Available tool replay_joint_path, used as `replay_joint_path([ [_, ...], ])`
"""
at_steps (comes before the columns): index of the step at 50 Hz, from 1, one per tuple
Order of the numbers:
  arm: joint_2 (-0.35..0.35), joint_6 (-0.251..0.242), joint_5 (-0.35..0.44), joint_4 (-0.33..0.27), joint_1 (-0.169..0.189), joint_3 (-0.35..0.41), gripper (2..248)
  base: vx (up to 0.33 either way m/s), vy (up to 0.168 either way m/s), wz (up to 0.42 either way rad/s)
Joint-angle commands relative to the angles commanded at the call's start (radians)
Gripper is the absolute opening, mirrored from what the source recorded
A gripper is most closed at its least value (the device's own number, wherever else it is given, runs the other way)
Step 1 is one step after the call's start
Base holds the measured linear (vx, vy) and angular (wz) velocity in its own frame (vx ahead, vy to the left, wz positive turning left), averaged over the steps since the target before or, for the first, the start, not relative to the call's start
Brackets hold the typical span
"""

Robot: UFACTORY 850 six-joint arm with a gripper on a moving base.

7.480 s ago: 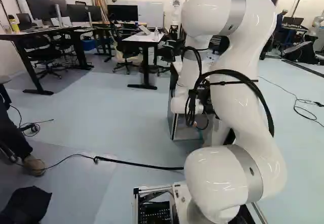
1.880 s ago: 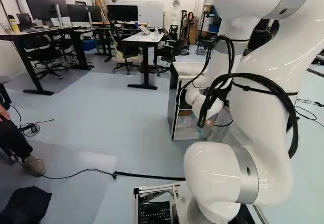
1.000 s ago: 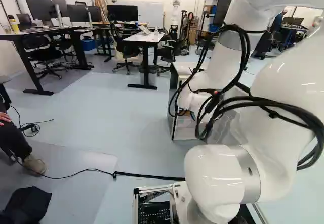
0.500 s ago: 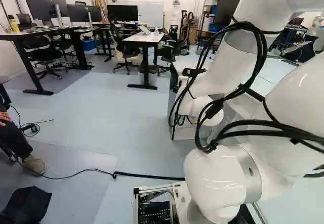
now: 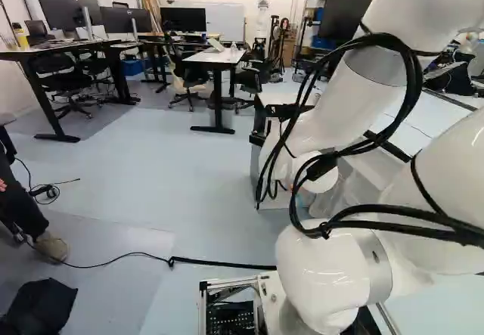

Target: Open the fridge door

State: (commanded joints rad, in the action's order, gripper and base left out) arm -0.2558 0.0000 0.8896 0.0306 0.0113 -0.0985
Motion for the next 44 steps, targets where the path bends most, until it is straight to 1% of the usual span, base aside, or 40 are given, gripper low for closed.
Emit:
replay_joint_path([
  [17,-0.022,0.000,-0.016,-0.028,-0.010,0.010,247,0.000,0.000,0.000],
  [44,-0.023,0.000,-0.017,-0.031,-0.011,0.011,247,0.000,0.000,0.000],
])
